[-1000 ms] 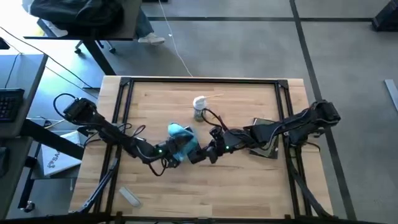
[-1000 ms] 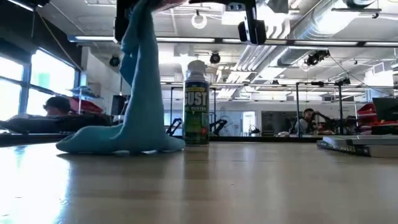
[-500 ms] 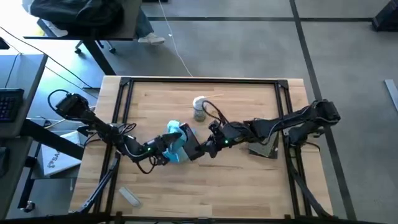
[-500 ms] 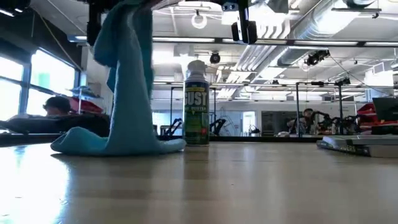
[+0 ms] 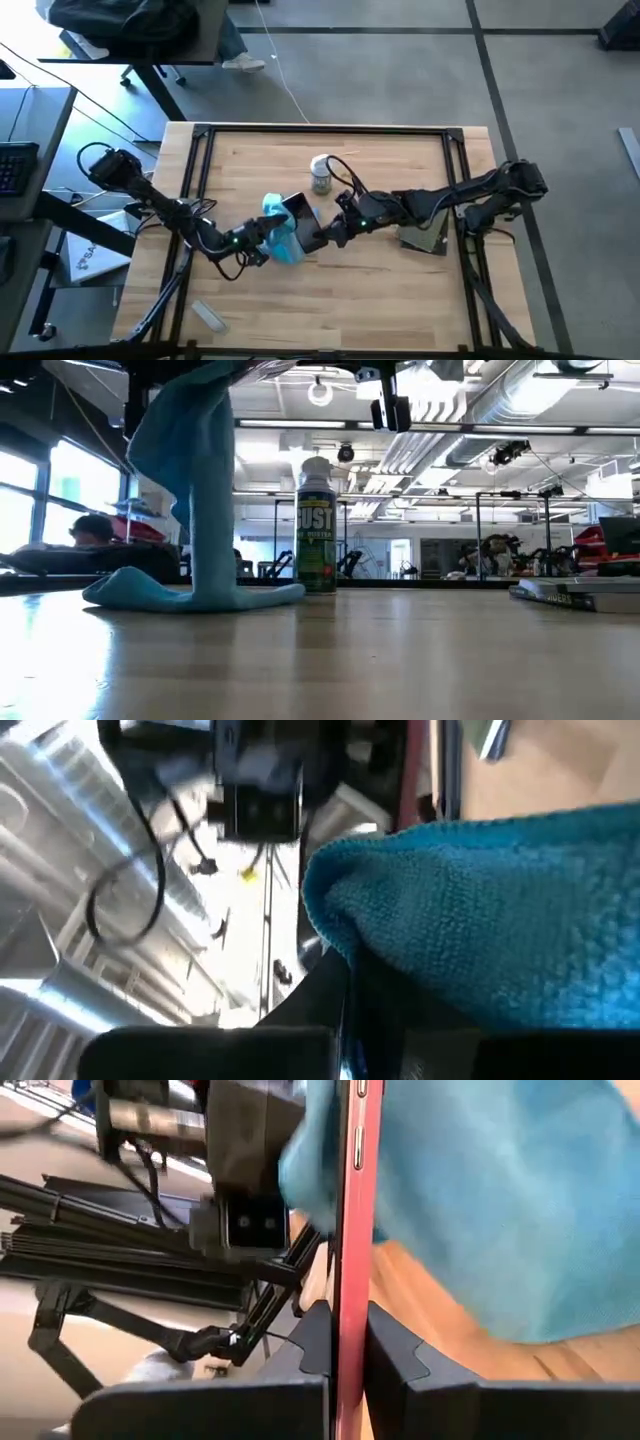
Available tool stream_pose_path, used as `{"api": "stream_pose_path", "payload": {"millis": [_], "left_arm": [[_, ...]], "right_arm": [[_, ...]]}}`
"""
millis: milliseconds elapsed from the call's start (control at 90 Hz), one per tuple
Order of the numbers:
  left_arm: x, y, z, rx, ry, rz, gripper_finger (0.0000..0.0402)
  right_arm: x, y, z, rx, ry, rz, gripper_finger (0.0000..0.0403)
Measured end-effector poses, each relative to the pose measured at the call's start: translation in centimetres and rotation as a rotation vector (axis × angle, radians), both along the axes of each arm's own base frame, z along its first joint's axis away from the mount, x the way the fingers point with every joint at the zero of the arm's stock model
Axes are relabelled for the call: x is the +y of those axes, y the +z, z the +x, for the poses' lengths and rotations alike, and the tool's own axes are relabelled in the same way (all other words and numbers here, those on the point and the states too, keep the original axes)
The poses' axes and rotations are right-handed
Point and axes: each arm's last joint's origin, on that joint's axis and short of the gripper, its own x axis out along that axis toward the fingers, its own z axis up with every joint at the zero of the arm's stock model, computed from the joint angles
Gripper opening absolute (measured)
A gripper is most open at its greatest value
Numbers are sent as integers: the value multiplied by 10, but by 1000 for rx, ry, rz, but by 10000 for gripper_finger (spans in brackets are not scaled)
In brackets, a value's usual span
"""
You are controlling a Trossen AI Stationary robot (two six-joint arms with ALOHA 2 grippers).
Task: Apply microfiber cloth
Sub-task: Wipe the front and back of the pink cellphone with a blue microfiber cloth
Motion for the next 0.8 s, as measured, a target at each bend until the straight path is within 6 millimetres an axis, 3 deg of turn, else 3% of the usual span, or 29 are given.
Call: {"api": "stream_pose_path", "payload": {"millis": [289, 800], "left_arm": [[17, 25, -11, -93, 45, -52, 0], [-4, 20, -16, -92, -87, -70, 0]], "right_arm": [[11, 4, -1, -48, 56, -7, 1], [8, 3, -1, -41, 28, -42, 1]]}}
